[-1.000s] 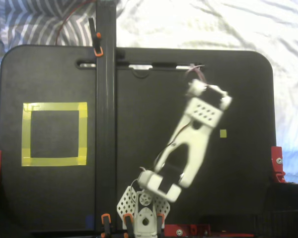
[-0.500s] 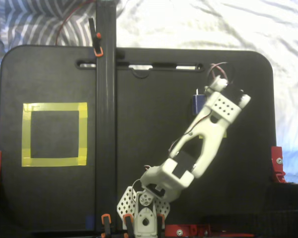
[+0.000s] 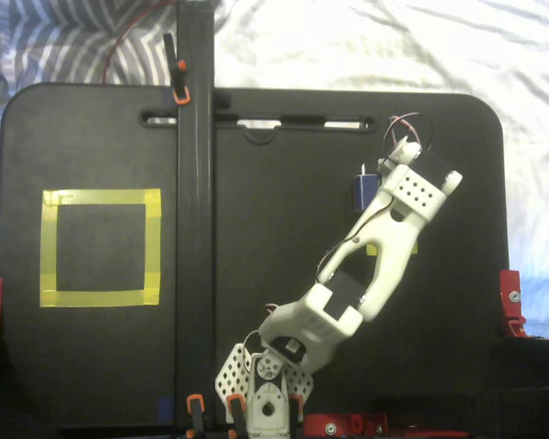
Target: Grasp a block and put it in the designated area.
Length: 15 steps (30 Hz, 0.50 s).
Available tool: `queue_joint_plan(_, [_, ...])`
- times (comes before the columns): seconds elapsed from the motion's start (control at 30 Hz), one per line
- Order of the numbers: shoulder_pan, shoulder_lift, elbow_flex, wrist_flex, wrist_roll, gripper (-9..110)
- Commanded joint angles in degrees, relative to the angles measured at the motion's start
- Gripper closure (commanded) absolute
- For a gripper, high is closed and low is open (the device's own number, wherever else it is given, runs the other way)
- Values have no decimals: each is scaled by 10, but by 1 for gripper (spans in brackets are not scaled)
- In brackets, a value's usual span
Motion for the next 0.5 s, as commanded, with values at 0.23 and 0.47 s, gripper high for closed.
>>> queue_joint_plan(0.23, [0,-29,-21,-54,-5,70])
queue_joint_plan(0.47, [2,-41,-21,-75,-6,67])
